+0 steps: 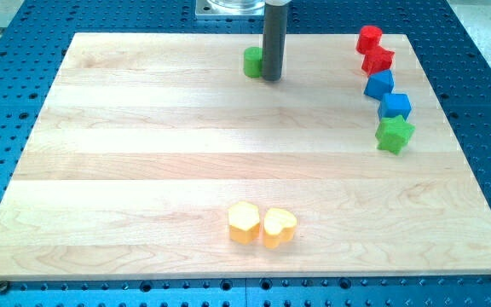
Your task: Move the green circle horizontally to the green star
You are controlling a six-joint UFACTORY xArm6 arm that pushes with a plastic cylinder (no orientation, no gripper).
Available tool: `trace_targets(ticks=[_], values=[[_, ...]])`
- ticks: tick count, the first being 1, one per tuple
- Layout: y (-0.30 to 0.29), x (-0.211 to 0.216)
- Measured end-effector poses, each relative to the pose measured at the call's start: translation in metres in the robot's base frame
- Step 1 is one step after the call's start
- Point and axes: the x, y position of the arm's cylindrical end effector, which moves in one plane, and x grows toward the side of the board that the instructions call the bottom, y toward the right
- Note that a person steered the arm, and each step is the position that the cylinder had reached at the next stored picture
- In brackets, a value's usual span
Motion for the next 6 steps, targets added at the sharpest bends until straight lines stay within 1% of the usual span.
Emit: trace_targets(ticks=[1,2,3,4,5,6], values=[[0.020,-0.040],[-0.011,-0.056],[-0.062,0.021],[-0.070,0.078],[-0.091,0.066],[-0.064,0.102]])
